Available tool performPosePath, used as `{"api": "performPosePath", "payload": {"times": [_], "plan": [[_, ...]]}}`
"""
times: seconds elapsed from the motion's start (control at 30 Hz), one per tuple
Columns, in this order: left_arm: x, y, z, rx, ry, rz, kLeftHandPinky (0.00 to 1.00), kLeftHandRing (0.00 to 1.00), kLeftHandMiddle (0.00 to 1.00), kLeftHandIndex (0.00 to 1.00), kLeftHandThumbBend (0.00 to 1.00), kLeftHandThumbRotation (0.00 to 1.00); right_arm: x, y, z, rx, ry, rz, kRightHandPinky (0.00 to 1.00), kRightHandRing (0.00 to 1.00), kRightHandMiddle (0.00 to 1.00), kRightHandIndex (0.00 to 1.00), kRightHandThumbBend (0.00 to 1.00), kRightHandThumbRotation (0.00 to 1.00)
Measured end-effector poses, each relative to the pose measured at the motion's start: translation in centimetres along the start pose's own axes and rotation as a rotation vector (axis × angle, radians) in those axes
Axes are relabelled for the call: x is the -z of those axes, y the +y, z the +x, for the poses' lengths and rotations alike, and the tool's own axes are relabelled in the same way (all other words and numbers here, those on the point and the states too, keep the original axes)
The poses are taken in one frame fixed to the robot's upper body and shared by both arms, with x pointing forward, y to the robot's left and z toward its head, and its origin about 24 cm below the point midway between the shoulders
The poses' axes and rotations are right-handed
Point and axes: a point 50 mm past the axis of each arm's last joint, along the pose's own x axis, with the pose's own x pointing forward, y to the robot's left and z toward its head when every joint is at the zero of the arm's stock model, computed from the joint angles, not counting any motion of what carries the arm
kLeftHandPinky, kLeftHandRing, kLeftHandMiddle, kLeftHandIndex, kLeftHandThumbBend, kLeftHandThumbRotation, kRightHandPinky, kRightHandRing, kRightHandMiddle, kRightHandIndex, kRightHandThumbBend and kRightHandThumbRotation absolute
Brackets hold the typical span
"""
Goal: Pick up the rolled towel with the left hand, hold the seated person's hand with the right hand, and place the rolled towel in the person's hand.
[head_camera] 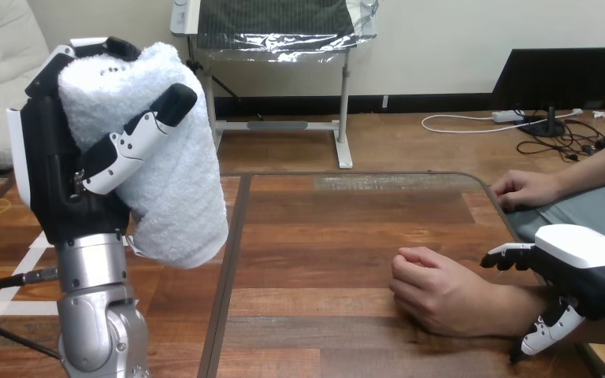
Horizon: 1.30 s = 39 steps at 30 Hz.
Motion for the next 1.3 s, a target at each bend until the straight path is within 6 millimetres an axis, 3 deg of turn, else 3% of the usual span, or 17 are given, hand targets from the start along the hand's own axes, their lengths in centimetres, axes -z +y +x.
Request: {"api": "performPosePath", "payload": {"times": [0.4,0.77,1.3], "plan": [[-0.1,0.3,0.0,-0.011,-0.003,0.006,0.24,0.31,0.39,0.4,0.67,0.0,0.2,0.0,0.4,-0.032,0.048,-0.001,0.58,0.77,0.81,0.81,1.0,0.14],[-0.1,0.4,0.0,-0.016,-0.001,0.005,0.24,0.32,0.39,0.4,0.67,0.0,0.4,-0.2,0.7,-0.079,0.083,0.011,0.49,0.7,0.77,0.77,1.0,0.15],[0.0,0.4,0.0,-0.015,0.002,0.004,0.24,0.32,0.39,0.4,0.66,0.0,0.0,-0.3,1.2,-0.128,0.104,-0.021,0.51,0.67,0.73,0.74,0.95,0.16]]}}
